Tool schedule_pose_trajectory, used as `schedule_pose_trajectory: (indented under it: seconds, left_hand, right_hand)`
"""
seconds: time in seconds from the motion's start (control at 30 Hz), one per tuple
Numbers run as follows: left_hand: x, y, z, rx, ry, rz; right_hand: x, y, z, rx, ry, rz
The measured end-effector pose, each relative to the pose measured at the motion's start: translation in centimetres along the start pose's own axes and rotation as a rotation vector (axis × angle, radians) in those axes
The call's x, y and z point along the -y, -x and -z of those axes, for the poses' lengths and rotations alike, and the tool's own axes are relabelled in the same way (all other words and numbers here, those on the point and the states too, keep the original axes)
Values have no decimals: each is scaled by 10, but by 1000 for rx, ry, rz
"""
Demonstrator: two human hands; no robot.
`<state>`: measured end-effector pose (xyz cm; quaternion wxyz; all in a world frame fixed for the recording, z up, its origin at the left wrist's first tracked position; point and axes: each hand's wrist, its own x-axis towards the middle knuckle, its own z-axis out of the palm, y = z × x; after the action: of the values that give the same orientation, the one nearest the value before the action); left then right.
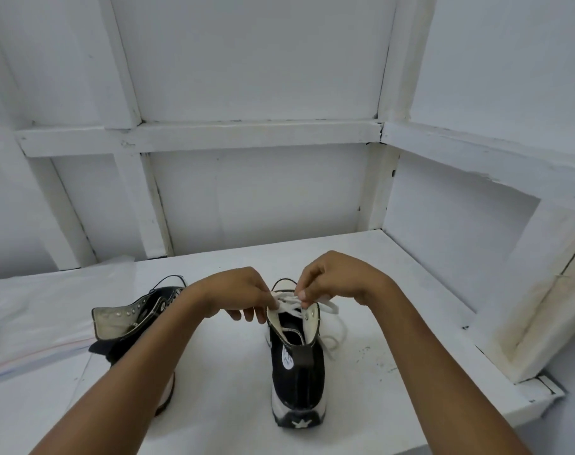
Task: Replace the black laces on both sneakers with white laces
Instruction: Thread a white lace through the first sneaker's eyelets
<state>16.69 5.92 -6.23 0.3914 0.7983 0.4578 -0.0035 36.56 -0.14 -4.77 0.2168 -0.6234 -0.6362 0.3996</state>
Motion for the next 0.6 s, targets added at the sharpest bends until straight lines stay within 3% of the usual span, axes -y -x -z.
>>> schedule_pose_trajectory:
  seconds: [0.2, 0.6]
  left_hand:
    - [7, 2, -5, -2, 212, 15]
    - [9, 3, -7, 2, 264, 23]
  right_hand:
    - [10, -11, -16, 28, 137, -74]
    - [15, -13, -27, -16, 176, -85]
